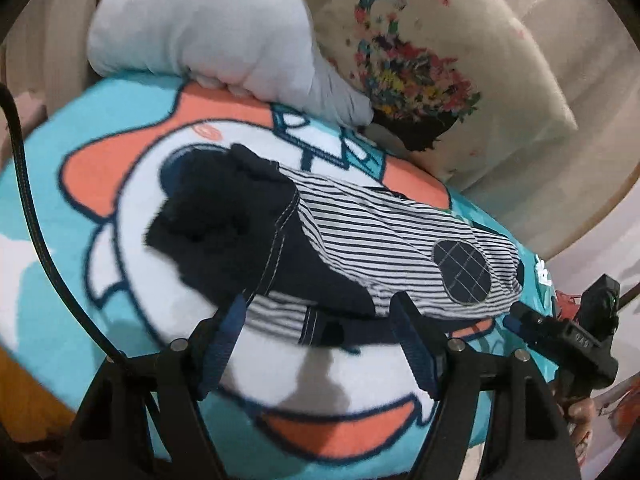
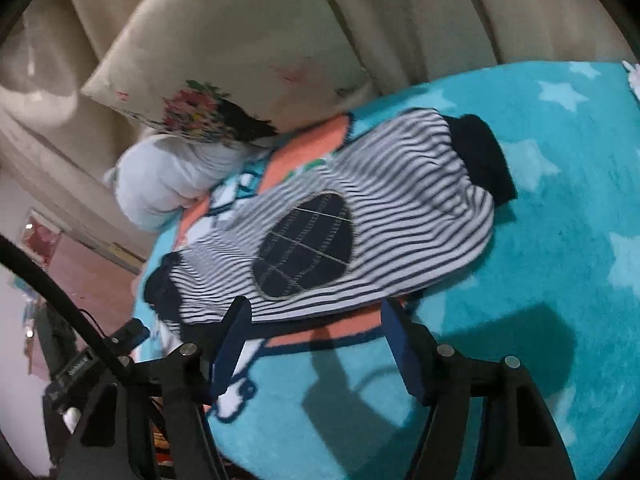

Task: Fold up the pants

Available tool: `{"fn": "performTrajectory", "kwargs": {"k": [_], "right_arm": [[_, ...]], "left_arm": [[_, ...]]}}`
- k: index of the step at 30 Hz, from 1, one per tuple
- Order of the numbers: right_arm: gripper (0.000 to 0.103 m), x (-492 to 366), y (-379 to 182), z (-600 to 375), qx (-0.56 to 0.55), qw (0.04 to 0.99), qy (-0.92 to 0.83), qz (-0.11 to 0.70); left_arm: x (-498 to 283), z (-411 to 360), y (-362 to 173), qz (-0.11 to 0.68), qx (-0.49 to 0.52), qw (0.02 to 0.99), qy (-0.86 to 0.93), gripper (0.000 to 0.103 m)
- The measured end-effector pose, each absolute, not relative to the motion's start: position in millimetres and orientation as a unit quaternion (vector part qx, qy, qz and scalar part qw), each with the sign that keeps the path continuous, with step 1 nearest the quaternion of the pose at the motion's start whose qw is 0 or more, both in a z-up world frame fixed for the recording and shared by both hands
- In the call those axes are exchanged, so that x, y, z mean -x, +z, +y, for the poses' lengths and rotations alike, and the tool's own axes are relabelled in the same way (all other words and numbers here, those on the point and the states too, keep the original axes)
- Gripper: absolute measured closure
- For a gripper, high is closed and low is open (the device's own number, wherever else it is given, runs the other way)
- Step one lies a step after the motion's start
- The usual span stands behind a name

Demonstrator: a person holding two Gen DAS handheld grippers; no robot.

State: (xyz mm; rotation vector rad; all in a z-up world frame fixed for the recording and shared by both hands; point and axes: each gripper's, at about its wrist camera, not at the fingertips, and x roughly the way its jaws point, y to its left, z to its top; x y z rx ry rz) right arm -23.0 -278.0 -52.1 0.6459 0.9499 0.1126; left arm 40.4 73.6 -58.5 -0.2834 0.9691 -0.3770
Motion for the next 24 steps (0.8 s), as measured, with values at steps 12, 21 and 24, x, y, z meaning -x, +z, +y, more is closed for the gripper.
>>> {"fn": "performTrajectory", "kwargs": {"k": [12, 21, 24], "right_arm": [[0.095, 8, -77, -299, -0.337, 0.826, -0.021, 0.451], [0.098, 19, -27, -286, -0.280, 0.863, -0.007, 0.420], [0.099, 17, -13, -289, -0.277, 0.872, -0.005, 0.403]], "left_arm": [[-80, 78, -81, 0.511, 0.161, 0.831, -0.146, 0.085], [-67, 97, -56, 0.477, 0.193, 0.844, -0.149, 0.090], [-71, 101, -43, 0.457, 0.194, 0.856, -0.145, 0.092]]}}
